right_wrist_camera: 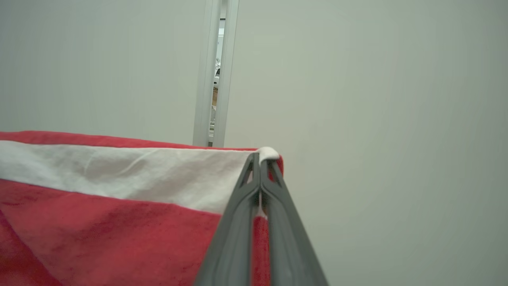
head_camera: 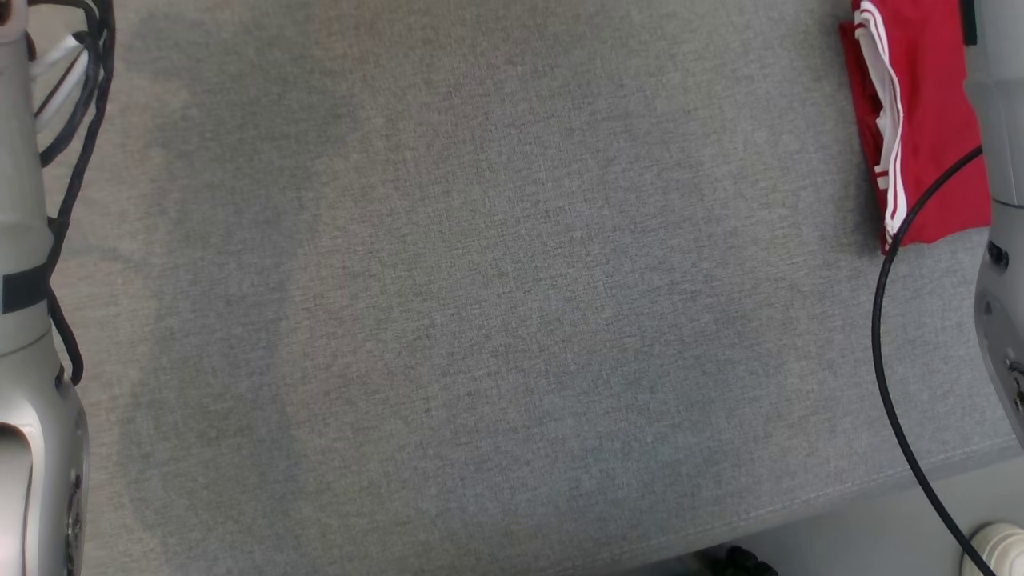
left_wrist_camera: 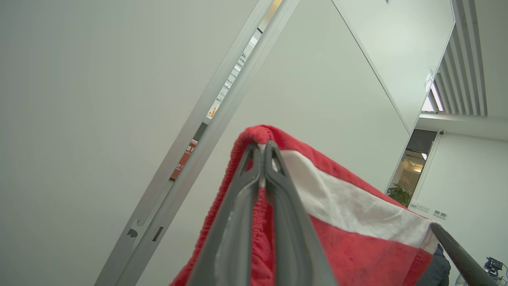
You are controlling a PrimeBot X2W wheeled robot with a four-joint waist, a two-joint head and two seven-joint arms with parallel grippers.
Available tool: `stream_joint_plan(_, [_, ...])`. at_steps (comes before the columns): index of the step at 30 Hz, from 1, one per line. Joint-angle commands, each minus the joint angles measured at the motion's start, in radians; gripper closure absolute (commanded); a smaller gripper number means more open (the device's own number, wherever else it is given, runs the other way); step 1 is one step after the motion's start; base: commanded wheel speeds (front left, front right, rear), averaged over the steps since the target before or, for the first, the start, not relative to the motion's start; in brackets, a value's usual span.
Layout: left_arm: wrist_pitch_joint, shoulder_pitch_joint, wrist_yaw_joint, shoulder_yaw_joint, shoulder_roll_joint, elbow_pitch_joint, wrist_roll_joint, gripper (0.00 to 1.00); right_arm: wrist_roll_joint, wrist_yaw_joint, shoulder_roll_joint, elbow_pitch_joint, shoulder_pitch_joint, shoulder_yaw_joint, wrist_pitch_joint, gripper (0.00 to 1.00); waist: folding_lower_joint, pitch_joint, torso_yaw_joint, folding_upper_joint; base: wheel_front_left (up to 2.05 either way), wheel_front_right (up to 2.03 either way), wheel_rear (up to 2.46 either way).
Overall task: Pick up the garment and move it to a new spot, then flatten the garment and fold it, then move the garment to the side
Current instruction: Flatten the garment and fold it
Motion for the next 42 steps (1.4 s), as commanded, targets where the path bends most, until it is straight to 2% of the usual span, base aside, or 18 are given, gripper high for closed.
stream_joint_plan(1, [-0.016,-0.005,-0.007,0.007,0.009,-0.004,-0.005,1.00,-0.032,0.000,-0.010,-0.007,-0.001,0.010,-0.013,1.00,-0.0002,0.052,-0.014,-0.0001,0.00,0.00,0.00])
stream_joint_plan(5, [-0.043,0.078,-0.015,-0.003,0.001,-0.007,-0.028,1.00,-0.047,0.000,-0.028,-0.014,0.069,0.062,-0.024,1.00,-0.0002,0.046,0.009,-0.0001,0.00,0.00,0.00])
stream_joint_plan(10, [-0.059,0.251,-0.018,-0.074,-0.002,-0.043,-0.053,1.00,0.029,0.000,-0.085,-0.043,0.225,0.174,-0.012,1.00,-0.0002,0.001,0.036,-0.0001,0.00,0.00,0.00])
stream_joint_plan(13, [-0.065,0.404,-0.018,-0.122,0.007,-0.071,-0.075,1.00,0.133,0.000,-0.152,-0.131,0.359,0.256,0.015,1.00,-0.0002,-0.046,0.048,-0.0001,0.00,0.00,0.00])
stream_joint_plan(16, [-0.067,0.555,-0.018,-0.153,0.016,-0.105,-0.085,1.00,0.224,-0.001,-0.223,-0.230,0.506,0.282,0.061,1.00,-0.0002,-0.101,0.049,-0.0001,0.00,0.00,0.00])
stream_joint_plan(21, [-0.067,0.819,-0.018,-0.161,0.048,-0.187,-0.055,1.00,0.301,-0.001,-0.355,-0.418,0.776,0.274,0.168,1.00,-0.0002,-0.196,0.053,-0.0001,0.00,0.00,0.00])
stream_joint_plan(22, [-0.067,0.858,-0.018,-0.158,0.035,-0.205,-0.055,1.00,0.310,-0.001,-0.374,-0.447,0.833,0.264,0.184,1.00,-0.0002,-0.213,0.061,-0.0001,0.00,0.00,0.00])
stream_joint_plan(25, [-0.066,0.991,-0.018,-0.190,0.047,-0.248,-0.007,1.00,0.339,0.000,-0.411,-0.560,1.031,0.222,0.243,1.00,-0.0002,-0.264,0.079,-0.0001,0.00,0.00,0.00])
stream_joint_plan(29, [-0.066,1.122,-0.018,-0.225,0.054,-0.283,0.026,1.00,0.389,-0.001,-0.416,-0.689,1.266,0.192,0.331,1.00,-0.0002,-0.317,0.091,-0.0001,0.00,0.00,0.00])
stream_joint_plan(34, [-0.066,1.273,-0.011,-0.258,0.071,-0.315,0.025,1.00,0.416,0.000,-0.369,-0.779,1.492,0.115,0.454,1.00,-0.0002,-0.368,0.105,-0.0001,0.00,0.00,0.00])
stream_joint_plan(42, [-0.030,1.468,0.054,-0.282,0.124,-0.408,0.016,1.00,0.426,0.000,-0.303,-0.931,1.708,-0.036,0.733,1.00,-0.0002,-0.396,0.115,-0.0001,0.00,0.00,0.00])
